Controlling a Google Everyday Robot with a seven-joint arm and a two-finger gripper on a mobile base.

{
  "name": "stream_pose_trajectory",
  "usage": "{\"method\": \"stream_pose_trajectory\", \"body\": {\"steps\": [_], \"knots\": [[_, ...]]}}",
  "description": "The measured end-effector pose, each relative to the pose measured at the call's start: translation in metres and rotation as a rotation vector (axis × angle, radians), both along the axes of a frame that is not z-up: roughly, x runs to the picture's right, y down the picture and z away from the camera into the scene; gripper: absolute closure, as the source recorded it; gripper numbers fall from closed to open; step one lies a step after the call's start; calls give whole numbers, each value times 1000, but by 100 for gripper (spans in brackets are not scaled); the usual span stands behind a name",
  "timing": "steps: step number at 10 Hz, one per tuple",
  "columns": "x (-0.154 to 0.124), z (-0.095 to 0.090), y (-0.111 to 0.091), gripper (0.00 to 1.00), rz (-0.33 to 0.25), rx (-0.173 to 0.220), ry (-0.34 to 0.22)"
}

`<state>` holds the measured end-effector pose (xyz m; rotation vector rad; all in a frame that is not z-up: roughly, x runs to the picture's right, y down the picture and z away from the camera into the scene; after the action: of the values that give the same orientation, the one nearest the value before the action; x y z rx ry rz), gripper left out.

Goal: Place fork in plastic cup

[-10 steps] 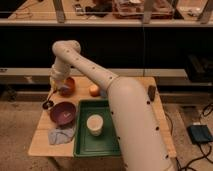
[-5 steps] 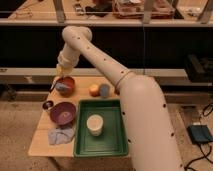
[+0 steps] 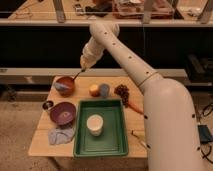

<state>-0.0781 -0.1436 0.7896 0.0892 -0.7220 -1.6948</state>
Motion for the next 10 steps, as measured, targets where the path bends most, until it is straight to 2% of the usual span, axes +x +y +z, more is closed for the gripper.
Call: {"method": "stream_pose_trajectory", "body": {"steps": [3, 4, 5, 7, 8, 10], "knots": [[66, 9, -13, 100, 70, 1, 129], [104, 14, -17, 100, 103, -4, 209], [119, 16, -18, 100, 115, -9, 251], [144, 26, -13, 100, 125, -38, 359], [151, 39, -2, 100, 120, -65, 403], [152, 55, 14, 100, 111, -103, 425]]}}
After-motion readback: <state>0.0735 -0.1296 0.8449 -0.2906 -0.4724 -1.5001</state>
